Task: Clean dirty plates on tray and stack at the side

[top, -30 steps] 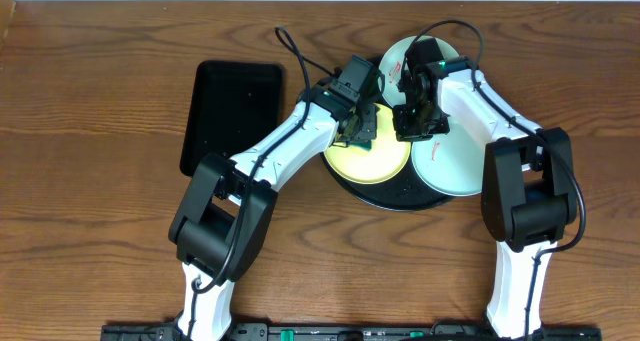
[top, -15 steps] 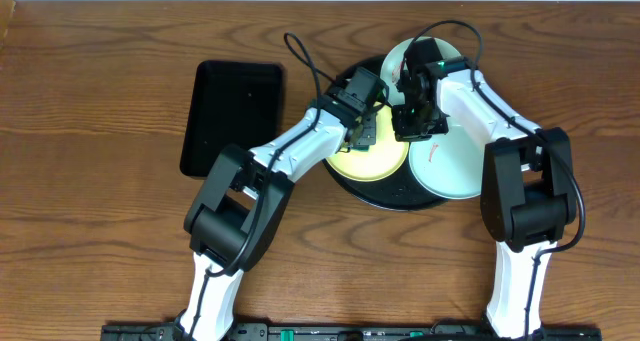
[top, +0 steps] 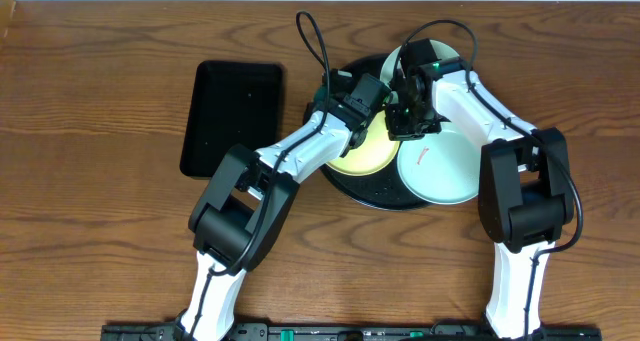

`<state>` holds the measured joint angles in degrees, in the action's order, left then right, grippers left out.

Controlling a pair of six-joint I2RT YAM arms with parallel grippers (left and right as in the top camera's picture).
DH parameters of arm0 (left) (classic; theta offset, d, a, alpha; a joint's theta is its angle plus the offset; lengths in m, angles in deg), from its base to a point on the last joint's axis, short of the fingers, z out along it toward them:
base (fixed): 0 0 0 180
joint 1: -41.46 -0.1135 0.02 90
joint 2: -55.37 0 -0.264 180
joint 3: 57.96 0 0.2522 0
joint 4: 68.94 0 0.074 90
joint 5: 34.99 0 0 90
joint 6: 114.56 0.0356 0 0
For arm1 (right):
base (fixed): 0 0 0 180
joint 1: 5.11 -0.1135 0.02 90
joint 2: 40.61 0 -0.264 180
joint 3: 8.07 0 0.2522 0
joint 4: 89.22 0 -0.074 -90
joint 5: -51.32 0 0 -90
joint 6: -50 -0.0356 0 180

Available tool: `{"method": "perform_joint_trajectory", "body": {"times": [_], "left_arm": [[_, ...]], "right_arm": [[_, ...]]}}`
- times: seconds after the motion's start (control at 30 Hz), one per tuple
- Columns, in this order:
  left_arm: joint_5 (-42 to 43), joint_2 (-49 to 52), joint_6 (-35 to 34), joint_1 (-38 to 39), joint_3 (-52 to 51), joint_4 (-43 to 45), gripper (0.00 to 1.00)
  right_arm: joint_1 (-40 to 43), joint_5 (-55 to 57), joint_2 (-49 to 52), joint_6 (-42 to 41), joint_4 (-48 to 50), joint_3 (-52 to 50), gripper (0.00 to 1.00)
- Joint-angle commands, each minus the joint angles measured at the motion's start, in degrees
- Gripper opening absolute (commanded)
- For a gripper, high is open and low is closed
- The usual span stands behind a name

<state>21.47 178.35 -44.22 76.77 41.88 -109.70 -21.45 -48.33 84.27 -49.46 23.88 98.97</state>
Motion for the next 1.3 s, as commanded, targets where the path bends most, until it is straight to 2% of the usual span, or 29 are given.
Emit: {"method": "perform_joint_trajectory", "body": {"times": [0.0, 0.07, 0.13, 0.23, 0.33, 0.4, 0.6, 0.77, 0.9, 1.0, 1.27], "left_arm": [[-11.96, -7.82, -0.94, -3.54, 1.6, -0.74, 0.08], [-11.06, -12.35, -2.54, -4.5, 1.6, -1.09, 0.07], [-6.62, -16.98, -4.17, -6.08, 1.57, -1.97, 0.07], [4.24, -23.17, -7.23, -9.75, 1.57, -4.57, 0.07], [16.31, -27.45, -7.23, -14.1, 1.57, -7.91, 0.08], [20.92, -29.2, -7.21, -16.55, 1.57, -10.64, 0.08], [23.08, -30.82, -7.21, -21.9, 1.57, -20.83, 0.08], [23.1, -30.82, -7.19, -24.46, 1.42, -25.9, 0.08], [25.33, -30.75, -4.92, -26.95, 1.36, -26.25, 0.08], [30.34, -30.45, -3.02, -29.2, 1.31, -26.29, 0.07], [33.16, -29.49, -1.75, -33.14, -0.55, -26.32, 0.08]], "right_arm": [[0.0, 4.2, 0.74, 0.92, -1.55, -0.5, 0.01], [-0.2, 4.15, 0.66, 0.94, -1.55, -0.5, 0.01], [-0.63, 3.89, 0.42, 0.94, -1.53, -0.48, 0.01], [-1.51, 3.32, -0.52, 0.96, -1.36, -0.48, 0.01], [-2.99, 3.34, -2.03, 1.4, -1.01, -0.28, 0.01], [-4.15, 3.32, -3.54, 1.38, -0.37, -0.24, 0.01], [-6.86, 3.69, -10.01, 1.05, 1.62, -0.22, 0.01], [-7.02, 9.73, -16.22, -0.81, 1.88, -0.22, 0.01], [-7.04, 18.53, -21.51, -0.68, 0.61, -0.22, 0.01], [-7.26, 25.94, -24.5, -0.22, 0.76, -0.22, 0.01], [-15.89, 50.53, -28.26, 9.35, 4.37, -0.22, 0.01]]}}
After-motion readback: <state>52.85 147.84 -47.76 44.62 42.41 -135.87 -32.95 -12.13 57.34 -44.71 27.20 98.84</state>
